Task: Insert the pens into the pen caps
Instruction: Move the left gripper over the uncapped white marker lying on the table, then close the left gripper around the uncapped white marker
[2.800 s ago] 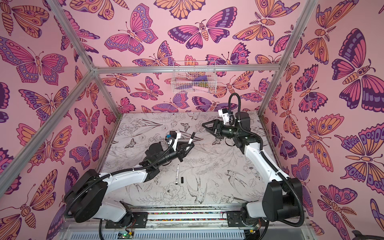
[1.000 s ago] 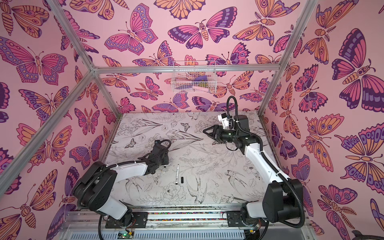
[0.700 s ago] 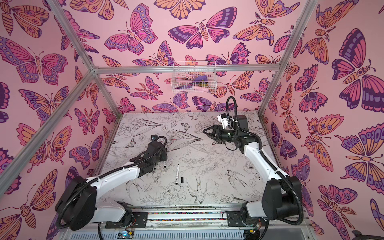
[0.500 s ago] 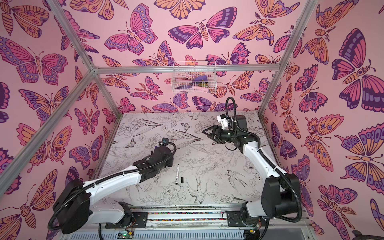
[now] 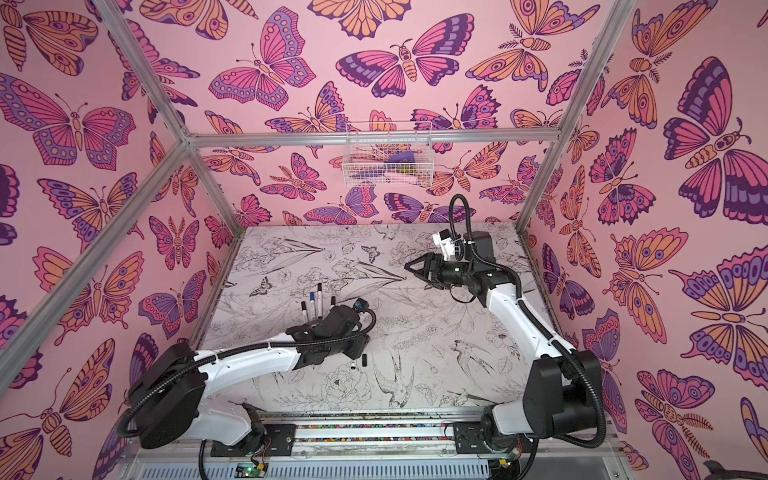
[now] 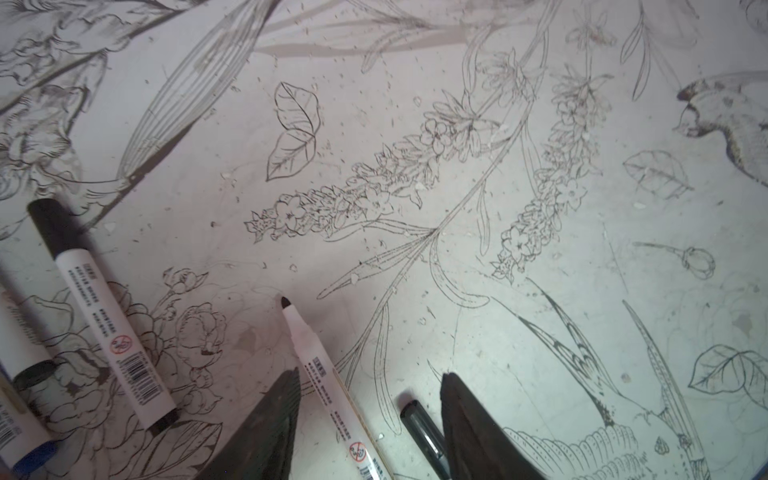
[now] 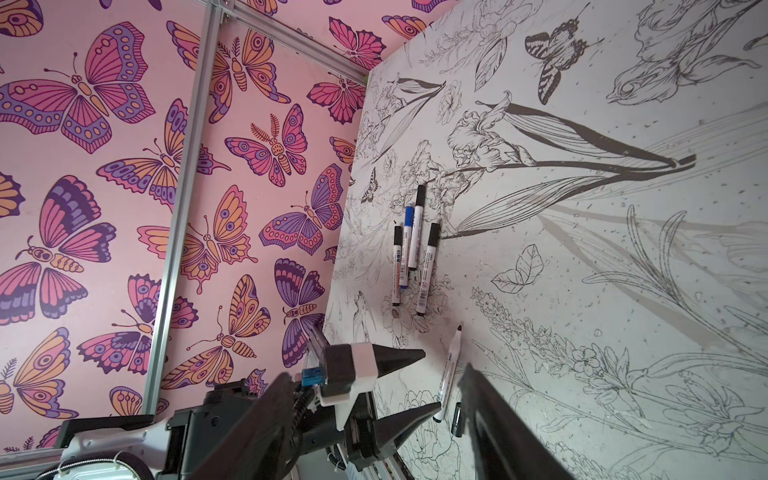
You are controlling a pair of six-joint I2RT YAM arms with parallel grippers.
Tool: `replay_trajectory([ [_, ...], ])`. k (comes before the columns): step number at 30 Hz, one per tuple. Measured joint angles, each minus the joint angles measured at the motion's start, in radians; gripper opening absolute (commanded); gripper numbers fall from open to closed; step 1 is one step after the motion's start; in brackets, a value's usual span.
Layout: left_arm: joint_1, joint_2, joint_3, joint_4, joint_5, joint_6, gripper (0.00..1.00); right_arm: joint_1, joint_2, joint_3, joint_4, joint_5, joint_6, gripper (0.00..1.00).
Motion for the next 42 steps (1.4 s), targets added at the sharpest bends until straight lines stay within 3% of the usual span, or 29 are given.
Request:
replay_trajectory([
  [11, -0.005, -0.064, -0.105, -0.029, -0.060, -0.033, 0.58, 0.003, -0.012, 0.035, -0.079, 0.014, -0.059, 0.67],
  [42, -0.038, 0.033, -0.042, -0.122, -0.077, -0.048, 0.59, 0.005, -0.045, 0.040, -0.146, 0.044, -0.117, 0.67],
])
